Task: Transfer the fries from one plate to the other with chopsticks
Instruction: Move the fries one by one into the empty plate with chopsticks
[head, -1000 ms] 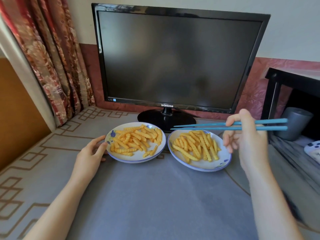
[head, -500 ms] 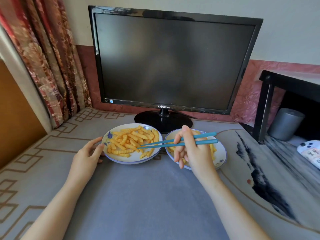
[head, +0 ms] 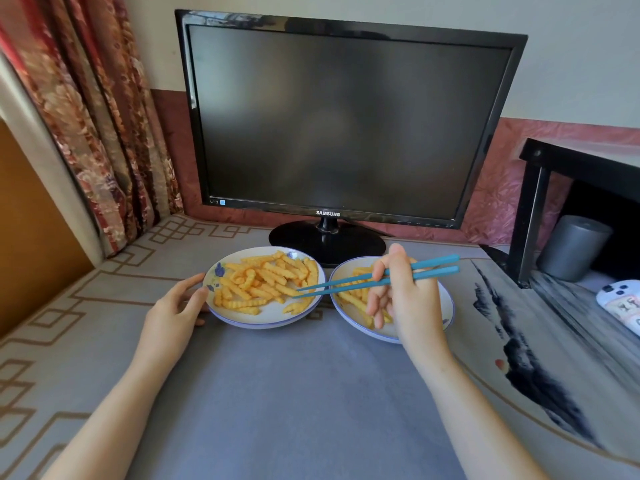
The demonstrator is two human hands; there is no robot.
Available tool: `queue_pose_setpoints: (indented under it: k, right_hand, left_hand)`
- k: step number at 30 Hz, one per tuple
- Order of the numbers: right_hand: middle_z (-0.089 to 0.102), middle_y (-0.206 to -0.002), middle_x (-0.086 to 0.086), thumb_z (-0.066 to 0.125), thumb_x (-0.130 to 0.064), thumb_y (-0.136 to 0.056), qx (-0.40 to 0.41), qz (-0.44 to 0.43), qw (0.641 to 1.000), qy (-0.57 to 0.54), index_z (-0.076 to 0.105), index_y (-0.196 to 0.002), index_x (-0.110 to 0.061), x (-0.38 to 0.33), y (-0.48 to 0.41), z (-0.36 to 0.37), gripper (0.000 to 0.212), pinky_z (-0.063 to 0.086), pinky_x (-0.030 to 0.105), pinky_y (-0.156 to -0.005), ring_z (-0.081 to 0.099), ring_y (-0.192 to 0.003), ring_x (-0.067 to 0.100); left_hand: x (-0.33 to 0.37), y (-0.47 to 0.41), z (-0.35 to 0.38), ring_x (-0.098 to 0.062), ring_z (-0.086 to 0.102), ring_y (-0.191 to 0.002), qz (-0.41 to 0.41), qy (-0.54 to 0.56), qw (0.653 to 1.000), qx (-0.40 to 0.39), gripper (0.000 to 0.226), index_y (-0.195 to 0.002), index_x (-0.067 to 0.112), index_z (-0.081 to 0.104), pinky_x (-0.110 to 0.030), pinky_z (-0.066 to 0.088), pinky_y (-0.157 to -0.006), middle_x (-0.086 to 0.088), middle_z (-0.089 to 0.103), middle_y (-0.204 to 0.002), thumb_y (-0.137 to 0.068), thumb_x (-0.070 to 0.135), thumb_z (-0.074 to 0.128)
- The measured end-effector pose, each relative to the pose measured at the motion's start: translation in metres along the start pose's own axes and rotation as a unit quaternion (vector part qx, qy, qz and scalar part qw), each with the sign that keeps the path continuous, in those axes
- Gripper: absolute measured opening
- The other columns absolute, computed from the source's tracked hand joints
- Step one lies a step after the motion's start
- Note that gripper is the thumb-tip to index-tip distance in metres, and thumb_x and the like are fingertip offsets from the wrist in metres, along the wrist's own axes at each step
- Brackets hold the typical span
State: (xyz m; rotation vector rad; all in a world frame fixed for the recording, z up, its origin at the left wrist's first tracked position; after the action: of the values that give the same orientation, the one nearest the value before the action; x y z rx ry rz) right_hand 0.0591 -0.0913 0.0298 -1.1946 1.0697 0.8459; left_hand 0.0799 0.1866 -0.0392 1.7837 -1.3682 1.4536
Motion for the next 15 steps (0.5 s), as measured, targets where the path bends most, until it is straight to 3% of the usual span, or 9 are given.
queue_pose_setpoints:
  k: [10,15]
  right_hand:
    - [0.049,-0.045,0.018,0.036,-0.023,-0.103,-0.082,-0.03,0.996,0.006,0.052,-0.068,-0.004,0.0,0.005,0.01,0.043,0.031,0.019,-0.032,0.041,-0.027,0.013]
    - [0.051,-0.042,0.012,0.036,-0.028,-0.103,-0.063,-0.046,0.997,0.011,0.053,-0.065,-0.01,0.002,0.009,0.013,0.045,0.033,0.022,-0.035,0.041,-0.03,0.017]
  left_hand:
    - [0.001,0.0,0.001,-0.011,0.058,-0.07,-0.002,0.001,1.0,0.002,0.032,-0.127,0.015,0.058,0.001,0.041,-0.053,-0.006,0.068,-0.097,-0.097,0.017,0.047]
    - [0.001,0.0,0.001,-0.011,0.058,-0.071,-0.003,0.002,1.0,0.001,0.032,-0.127,0.015,0.058,0.001,0.041,-0.053,-0.006,0.068,-0.097,-0.098,0.018,0.047]
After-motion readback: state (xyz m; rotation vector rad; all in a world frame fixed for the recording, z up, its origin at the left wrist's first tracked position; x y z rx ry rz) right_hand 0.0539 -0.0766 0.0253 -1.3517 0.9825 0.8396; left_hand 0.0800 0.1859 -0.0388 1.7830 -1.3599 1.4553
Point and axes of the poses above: each hand's wrist, its own y-axis away from the middle knuckle, its own z-axis out of the palm, x = y × z, the point moved 1 cm from there along -y, towards the middle knuckle
